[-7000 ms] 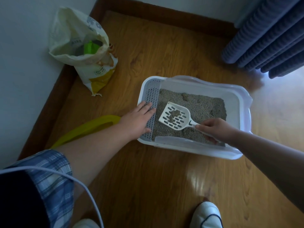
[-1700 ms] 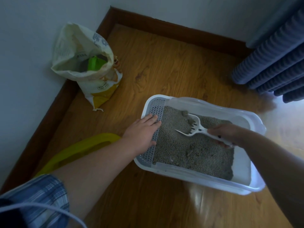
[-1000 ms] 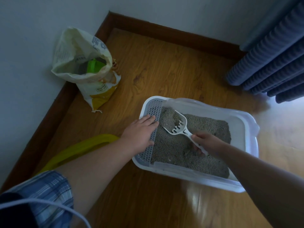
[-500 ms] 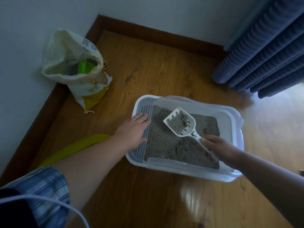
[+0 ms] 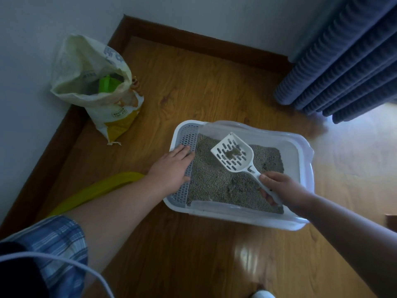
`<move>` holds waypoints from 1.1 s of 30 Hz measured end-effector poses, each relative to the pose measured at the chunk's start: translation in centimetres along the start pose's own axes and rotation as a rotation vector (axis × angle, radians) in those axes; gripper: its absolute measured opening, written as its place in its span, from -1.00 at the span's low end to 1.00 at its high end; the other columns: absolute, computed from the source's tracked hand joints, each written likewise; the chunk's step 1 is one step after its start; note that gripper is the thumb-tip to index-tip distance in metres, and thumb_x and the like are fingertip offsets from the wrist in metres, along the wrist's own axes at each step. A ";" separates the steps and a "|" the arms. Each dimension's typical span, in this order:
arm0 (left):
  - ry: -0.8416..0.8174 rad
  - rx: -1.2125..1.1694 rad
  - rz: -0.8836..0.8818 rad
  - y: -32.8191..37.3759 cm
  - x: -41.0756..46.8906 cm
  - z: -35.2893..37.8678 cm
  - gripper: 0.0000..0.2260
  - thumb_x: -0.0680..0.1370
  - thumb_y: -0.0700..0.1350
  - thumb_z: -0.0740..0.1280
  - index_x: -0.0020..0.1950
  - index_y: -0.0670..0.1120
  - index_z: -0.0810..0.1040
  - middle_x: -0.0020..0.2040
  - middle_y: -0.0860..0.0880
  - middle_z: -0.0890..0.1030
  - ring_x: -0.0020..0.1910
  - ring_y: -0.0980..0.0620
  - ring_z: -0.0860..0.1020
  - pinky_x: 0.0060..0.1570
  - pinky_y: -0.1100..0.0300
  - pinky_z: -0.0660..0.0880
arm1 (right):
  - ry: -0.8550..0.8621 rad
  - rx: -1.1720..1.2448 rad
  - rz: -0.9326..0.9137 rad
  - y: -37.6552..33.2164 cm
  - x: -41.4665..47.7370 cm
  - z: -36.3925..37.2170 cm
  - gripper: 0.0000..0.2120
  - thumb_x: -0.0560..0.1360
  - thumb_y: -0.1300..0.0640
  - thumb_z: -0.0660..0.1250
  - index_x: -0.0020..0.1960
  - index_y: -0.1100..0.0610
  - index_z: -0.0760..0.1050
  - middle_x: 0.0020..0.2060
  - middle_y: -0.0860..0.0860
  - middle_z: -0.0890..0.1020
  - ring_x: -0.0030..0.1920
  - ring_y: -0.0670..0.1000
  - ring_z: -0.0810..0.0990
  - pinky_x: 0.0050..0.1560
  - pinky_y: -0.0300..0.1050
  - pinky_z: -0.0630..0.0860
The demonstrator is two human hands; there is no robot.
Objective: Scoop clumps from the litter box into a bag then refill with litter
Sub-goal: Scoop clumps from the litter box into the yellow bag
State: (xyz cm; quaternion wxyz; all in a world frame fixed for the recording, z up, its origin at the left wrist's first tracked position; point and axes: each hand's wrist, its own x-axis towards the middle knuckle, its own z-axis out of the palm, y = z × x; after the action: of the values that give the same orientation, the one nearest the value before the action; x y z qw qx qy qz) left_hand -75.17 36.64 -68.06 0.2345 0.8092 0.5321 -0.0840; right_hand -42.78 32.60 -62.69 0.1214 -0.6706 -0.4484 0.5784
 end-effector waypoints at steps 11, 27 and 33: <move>0.029 -0.012 0.032 -0.3 -1.6 -0.6 -0.37 0.65 0.07 0.21 0.63 -0.02 0.00 0.64 -0.03 -0.01 0.61 -0.02 -0.05 0.56 -0.04 0.06 | 0.036 -0.073 0.029 -0.6 -1.1 0.5 -0.63 0.65 -0.02 0.24 -0.14 0.27 0.48 -0.37 0.15 0.56 -0.41 0.08 0.46 -0.43 -0.09 0.40; 0.182 -0.002 -0.409 -16.6 -21.2 -3.8 -0.55 0.55 -0.16 0.25 0.45 -0.10 0.39 0.40 -0.13 0.45 0.38 -0.13 0.39 0.30 -0.08 0.42 | -0.201 -0.857 -0.469 -12.7 0.3 21.0 -0.79 0.61 -0.16 0.22 -0.08 -0.07 0.51 -0.32 -0.09 0.56 -0.31 -0.08 0.57 -0.32 -0.09 0.45; 0.116 -0.032 -0.481 -18.6 -26.2 -1.7 -0.56 0.56 -0.15 0.23 0.45 -0.07 0.37 0.41 -0.11 0.43 0.36 -0.12 0.39 0.27 -0.04 0.43 | -0.124 -1.348 -0.790 -11.9 1.2 26.5 -0.90 0.63 -0.06 0.13 0.13 -0.12 0.35 -0.14 -0.11 0.46 -0.08 0.03 0.58 -0.24 -0.05 0.49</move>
State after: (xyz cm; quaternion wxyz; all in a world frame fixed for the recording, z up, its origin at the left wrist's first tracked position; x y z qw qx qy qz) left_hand -103.10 21.93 -61.89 0.1897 0.6587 0.7234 -0.0822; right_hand -71.81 30.79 -63.43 -0.1405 -0.3567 -0.9142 0.1317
